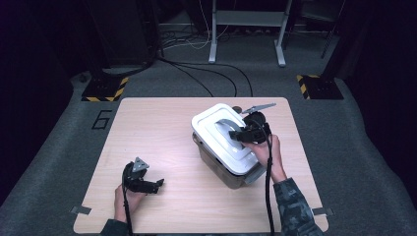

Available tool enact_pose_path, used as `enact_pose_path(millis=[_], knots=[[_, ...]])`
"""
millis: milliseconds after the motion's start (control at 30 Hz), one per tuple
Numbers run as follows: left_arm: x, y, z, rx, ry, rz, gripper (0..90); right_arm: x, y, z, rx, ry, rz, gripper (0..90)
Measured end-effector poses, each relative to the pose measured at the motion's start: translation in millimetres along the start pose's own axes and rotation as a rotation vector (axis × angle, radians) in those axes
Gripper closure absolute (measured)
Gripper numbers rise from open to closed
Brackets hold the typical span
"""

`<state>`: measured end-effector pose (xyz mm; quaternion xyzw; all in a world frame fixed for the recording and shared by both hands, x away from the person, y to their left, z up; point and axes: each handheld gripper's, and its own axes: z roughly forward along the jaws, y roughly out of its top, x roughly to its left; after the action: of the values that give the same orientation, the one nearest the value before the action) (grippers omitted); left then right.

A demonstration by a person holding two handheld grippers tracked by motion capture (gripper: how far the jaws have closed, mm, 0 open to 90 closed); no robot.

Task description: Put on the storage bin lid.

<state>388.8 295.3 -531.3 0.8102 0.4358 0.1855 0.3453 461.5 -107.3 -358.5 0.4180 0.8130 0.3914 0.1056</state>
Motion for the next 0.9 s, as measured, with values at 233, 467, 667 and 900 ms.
enact_pose_path(millis=[233, 467, 667, 900], knots=[[0.0, 0.0, 0.0, 0.0, -0.001, 0.0, 0.2, 12.9, -5.7, 2.1, -0.003, -0.073, -0.027, 67.2], [-0.2, -0.1, 0.0, -0.001, 0.0, 0.0, 0.3, 14.1, -7.9, 4.4, 0.001, -0.085, -0.012, 67.3], [-0.2, -0.1, -0.1, -0.001, -0.001, 0.0, 0.3, 14.0, -8.2, 7.4, 0.025, -0.083, -0.008, 67.4], [-0.2, 0.0, -0.1, 0.0, -0.001, 0.0, 0.3, 17.1, -7.2, 10.8, 0.041, -0.096, -0.014, 67.4]])
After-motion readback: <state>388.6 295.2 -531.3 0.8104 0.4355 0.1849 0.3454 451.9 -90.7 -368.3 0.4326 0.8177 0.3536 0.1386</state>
